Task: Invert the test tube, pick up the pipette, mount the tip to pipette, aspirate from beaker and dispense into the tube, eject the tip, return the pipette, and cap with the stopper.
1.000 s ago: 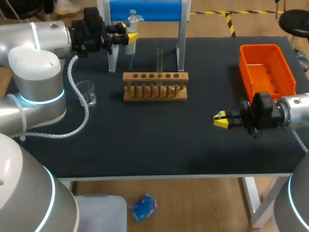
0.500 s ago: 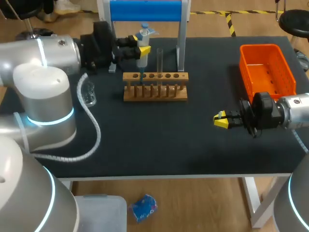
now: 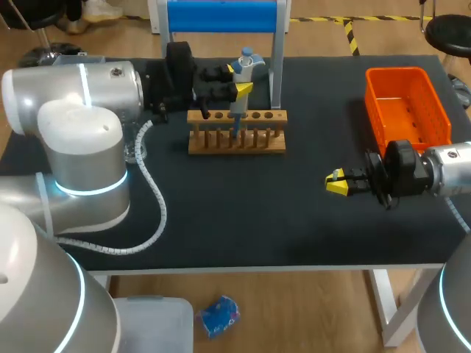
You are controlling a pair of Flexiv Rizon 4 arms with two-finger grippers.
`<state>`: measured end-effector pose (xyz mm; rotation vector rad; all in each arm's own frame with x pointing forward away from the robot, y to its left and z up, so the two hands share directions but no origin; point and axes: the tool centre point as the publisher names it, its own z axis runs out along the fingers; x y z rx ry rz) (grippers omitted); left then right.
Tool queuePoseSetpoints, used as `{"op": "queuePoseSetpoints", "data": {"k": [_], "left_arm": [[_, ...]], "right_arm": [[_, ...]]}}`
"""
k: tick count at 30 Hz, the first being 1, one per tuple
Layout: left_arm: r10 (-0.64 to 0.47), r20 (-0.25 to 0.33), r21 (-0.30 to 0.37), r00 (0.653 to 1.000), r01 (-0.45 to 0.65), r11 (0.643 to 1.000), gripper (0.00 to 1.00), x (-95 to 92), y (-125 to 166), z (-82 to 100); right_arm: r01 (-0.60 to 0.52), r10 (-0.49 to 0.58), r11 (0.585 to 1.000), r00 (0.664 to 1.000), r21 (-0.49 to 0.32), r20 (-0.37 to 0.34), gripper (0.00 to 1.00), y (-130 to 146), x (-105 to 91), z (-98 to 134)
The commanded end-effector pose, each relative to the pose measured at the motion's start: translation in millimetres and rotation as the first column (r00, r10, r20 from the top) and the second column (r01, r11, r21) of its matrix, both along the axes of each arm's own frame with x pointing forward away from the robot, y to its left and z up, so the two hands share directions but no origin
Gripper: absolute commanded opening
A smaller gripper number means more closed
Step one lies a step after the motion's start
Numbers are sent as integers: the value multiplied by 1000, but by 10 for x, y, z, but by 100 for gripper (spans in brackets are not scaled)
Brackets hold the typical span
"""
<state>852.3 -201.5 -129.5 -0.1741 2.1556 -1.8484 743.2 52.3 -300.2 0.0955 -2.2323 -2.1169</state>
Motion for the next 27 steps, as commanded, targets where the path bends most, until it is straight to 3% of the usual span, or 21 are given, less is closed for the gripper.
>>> {"op": "queuePoseSetpoints", "data": {"k": [1, 5, 10, 18, 27], "left_arm": [[-12, -3, 3, 1000, 12, 1000, 0, 24, 17, 12], [-12, -3, 3, 1000, 12, 1000, 0, 24, 17, 12], [-36, -45, -32, 998, 34, 999, 0, 11, -136, 12], [-57, -65, 0, 996, 57, 998, 0, -225, -302, 188], [-98, -40, 9, 994, 99, 995, 0, -457, -500, 355]], "right_arm": [[0, 0, 1000, 1000, 0, 0, 0, -2, -4, 1], [0, 0, 1000, 1000, 0, 0, 0, -2, -4, 1], [3, -3, 1000, 1000, 21, -8, 0, 100, 67, -59], [-9, 10, 999, 1000, 41, -10, 0, 376, 188, -146], [-14, 14, 1000, 1000, 17, 18, 0, 601, 251, -144]]}}
